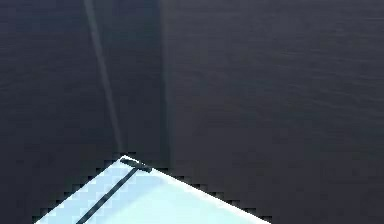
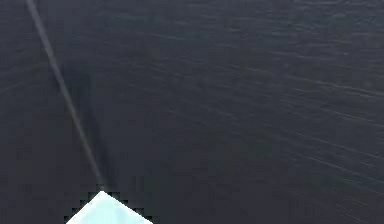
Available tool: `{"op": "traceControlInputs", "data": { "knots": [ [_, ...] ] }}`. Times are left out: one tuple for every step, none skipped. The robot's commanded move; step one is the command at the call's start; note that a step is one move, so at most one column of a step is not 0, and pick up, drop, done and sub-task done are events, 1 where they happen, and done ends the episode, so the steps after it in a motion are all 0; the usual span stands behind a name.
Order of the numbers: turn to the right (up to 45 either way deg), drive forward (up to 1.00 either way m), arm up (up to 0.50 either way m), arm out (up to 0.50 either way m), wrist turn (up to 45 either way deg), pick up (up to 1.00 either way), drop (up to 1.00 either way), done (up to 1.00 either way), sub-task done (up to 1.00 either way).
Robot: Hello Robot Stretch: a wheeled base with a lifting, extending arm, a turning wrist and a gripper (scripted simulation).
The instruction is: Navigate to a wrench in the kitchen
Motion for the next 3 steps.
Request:
{"op": "traceControlInputs", "data": {
  "knots": [
    [-45.0,0.0,0.0,0.0,0.0,0.0,0.0,0.0,0.0],
    [-15.0,0.0,0.0,0.0,0.0,0.0,0.0,0.0,0.0],
    [0.0,0.05,0.0,0.0,0.0,0.0,0.0,0.0,0.0]
  ]
}}
